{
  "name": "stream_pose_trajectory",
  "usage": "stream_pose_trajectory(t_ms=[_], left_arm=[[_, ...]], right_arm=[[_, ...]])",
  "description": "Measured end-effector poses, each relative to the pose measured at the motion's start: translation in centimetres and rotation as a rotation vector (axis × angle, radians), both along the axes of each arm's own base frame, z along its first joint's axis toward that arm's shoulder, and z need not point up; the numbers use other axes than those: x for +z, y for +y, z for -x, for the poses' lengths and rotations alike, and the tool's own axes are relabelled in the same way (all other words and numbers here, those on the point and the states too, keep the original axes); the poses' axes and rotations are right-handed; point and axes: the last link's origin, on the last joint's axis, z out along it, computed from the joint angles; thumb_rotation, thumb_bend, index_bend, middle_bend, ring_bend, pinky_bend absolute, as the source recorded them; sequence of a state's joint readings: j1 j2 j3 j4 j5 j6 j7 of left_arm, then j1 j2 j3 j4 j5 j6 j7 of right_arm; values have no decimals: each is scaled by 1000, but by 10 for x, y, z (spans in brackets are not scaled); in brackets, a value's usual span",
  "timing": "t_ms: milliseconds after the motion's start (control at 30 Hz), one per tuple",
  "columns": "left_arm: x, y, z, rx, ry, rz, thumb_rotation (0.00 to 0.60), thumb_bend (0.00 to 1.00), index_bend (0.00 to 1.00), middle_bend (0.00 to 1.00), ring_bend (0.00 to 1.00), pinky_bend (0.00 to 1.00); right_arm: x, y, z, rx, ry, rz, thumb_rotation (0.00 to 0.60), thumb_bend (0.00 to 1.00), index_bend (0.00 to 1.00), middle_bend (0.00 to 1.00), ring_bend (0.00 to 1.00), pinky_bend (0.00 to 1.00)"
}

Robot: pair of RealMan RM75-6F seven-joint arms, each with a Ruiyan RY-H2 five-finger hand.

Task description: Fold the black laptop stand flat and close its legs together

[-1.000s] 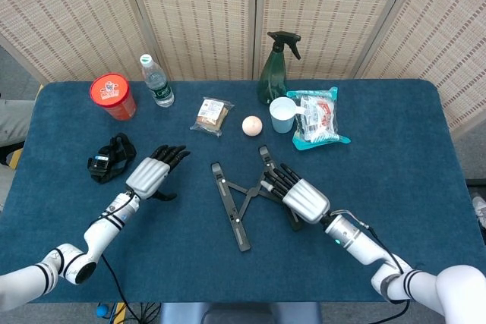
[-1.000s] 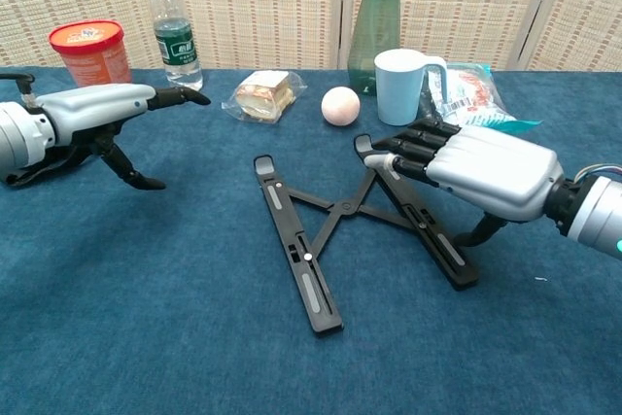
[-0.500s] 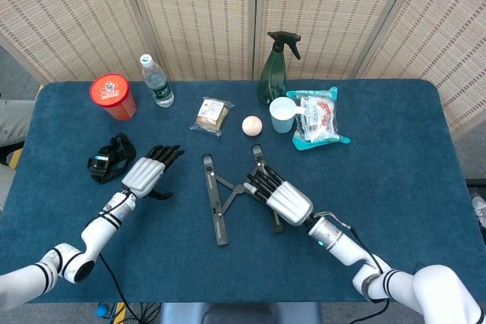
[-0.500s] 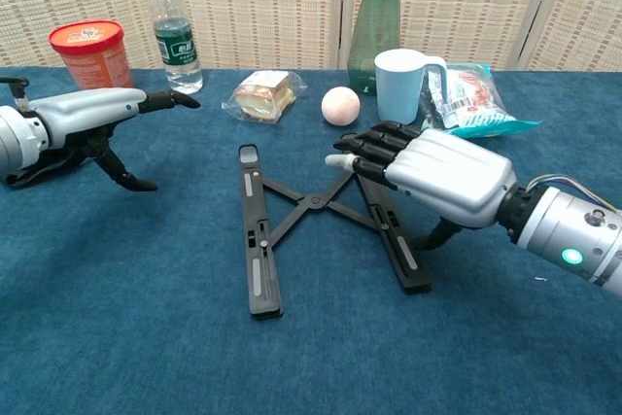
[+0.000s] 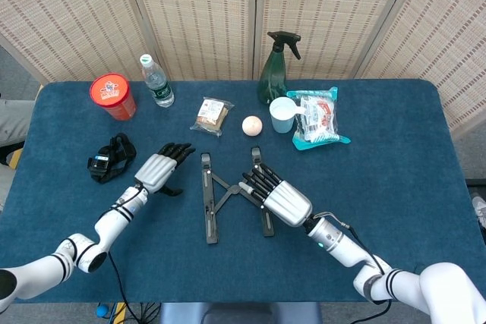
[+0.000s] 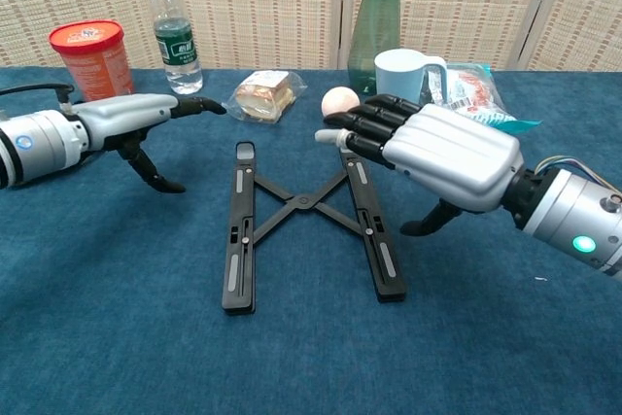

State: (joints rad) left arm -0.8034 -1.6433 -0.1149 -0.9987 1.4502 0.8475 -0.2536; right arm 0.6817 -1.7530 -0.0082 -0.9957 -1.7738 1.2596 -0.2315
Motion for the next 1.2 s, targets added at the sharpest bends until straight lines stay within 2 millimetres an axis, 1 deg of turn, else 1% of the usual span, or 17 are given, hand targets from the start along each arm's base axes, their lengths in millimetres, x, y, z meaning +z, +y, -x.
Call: stream_pose_trajectory(t_ms=[167, 500, 767, 1200], left_arm=[[-12, 5, -7, -8, 0, 15, 600, 151, 13, 0, 0, 0], [-31, 15, -11, 10, -4, 39, 600, 151, 13, 0, 0, 0], [-35, 18, -12, 16, -16, 43, 600, 151, 12, 0, 0, 0], [-39, 18, -13, 23, -20, 53, 600, 151, 13, 0, 0, 0]], right_arm=[[2, 0, 0, 2, 25, 7, 600, 0, 0, 0, 0, 0], [-7, 4, 2, -4, 44, -1, 600, 0, 0, 0, 0, 0], [-13, 2, 4, 6, 64, 5, 600, 0, 0, 0, 0, 0], [-27, 0, -1, 42, 81, 2, 600, 0, 0, 0, 0, 0]])
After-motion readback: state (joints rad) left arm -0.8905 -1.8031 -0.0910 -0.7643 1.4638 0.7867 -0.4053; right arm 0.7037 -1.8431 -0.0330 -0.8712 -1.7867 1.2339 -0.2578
